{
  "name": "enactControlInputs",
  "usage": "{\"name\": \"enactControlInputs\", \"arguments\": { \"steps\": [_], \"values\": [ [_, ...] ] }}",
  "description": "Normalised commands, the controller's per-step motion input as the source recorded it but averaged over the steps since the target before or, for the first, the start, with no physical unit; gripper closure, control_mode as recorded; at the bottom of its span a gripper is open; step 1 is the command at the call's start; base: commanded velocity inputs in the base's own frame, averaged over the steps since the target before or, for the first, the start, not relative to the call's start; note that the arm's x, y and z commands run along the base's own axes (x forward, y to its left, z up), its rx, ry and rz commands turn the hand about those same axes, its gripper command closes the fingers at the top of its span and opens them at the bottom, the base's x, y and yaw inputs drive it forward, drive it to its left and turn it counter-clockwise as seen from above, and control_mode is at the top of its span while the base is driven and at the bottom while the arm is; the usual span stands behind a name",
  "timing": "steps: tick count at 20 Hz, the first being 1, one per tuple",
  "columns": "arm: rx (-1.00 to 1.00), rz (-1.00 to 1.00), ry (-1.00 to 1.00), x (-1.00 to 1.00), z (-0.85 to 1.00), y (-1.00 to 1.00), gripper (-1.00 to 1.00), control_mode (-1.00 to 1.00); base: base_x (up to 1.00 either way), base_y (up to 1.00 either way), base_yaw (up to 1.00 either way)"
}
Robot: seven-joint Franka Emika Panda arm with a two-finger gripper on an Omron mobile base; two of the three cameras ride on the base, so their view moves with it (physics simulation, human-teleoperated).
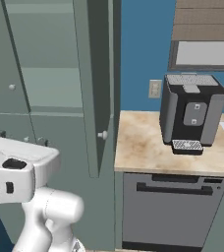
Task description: Open the cabinet. Pick the sponge and place it next to the sink. Then close the cabinet.
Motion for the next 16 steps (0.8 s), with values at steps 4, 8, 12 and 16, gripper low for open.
{"name": "enactControlInputs", "arguments": {
  "steps": [4, 8, 12, 16],
  "values": [
    [0.08, -0.18, -0.13, 0.02, 0.11, -0.72, -1.00, -1.00, 0.00, 0.00, 0.00],
    [0.13, -0.06, -0.07, 0.01, 0.00, -0.71, -1.00, -1.00, 0.00, 0.00, 0.00],
    [0.08, 0.02, -0.01, 0.30, 0.00, -0.83, -1.00, -1.00, 0.00, 0.00, 0.00],
    [0.03, 0.21, 0.00, 0.51, 0.00, -0.42, -1.00, -1.00, 0.00, 0.00, 0.00]
  ]
}}
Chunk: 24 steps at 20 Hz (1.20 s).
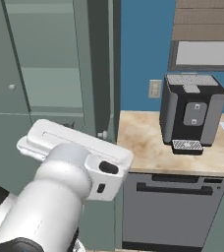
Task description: Open the cabinet. Pick the sponge and place it next to the sink. Then close the cabinet.
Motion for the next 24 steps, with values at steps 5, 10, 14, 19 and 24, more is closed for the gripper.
{"name": "enactControlInputs", "arguments": {
  "steps": [5, 10, 14, 19, 24],
  "values": [
    [0.02, 0.30, 0.00, 0.49, 0.00, -0.13, -1.00, -1.00, 0.00, 0.00, 0.00],
    [0.04, 0.41, 0.00, 0.36, 0.00, -0.26, -1.00, -1.00, 0.00, 0.00, 0.00],
    [0.01, 0.30, 0.00, 0.38, 0.00, -0.24, -1.00, -1.00, 0.00, 0.00, 0.00],
    [0.03, 0.25, 0.00, 0.44, 0.00, -0.16, -1.00, -1.00, 0.00, 0.00, 0.00],
    [0.00, 0.26, 0.00, 0.48, 0.00, 0.00, -1.00, -1.00, 0.00, 0.00, 0.00]
  ]
}}
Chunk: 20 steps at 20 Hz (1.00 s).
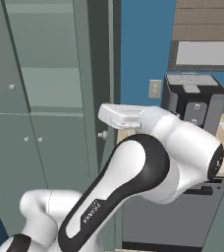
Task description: Open the cabinet. Pick the sponge and place it next to the sink. Then close the cabinet.
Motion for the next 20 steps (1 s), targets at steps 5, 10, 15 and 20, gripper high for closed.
{"name": "enactControlInputs", "arguments": {
  "steps": [5, 10, 15, 20],
  "values": [
    [0.00, 0.24, 0.00, 0.64, 0.00, 0.00, -1.00, -1.00, 0.00, 0.00, 0.00],
    [0.00, 0.20, 0.00, 0.71, 0.00, 0.00, -1.00, -1.00, 0.00, 0.00, 0.00],
    [0.00, 0.16, 0.00, 0.31, 0.00, 0.24, -1.00, -1.00, 0.00, 0.00, 0.00],
    [0.00, 0.08, 0.00, -0.01, 0.02, 0.75, -1.00, -1.00, 0.00, 0.00, 0.00]
  ]
}}
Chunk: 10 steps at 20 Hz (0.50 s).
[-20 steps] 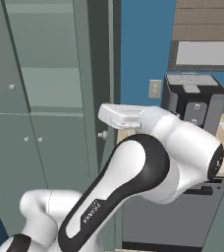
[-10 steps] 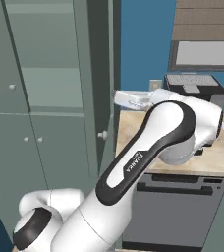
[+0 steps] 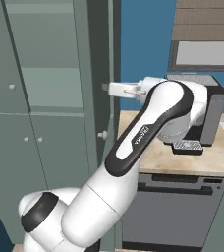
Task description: Open the cabinet. Pick the sponge and place it next to the sink. Then close the cabinet.
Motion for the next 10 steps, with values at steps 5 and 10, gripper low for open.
{"name": "enactControlInputs", "arguments": {
  "steps": [5, 10],
  "values": [
    [0.00, 0.03, -0.01, -0.14, 0.04, 0.98, -1.00, -1.00, 0.00, 0.00, 0.00],
    [0.00, 0.00, -0.04, 0.00, 0.00, 1.00, -1.00, -1.00, 0.00, 0.00, 0.00]
  ]
}}
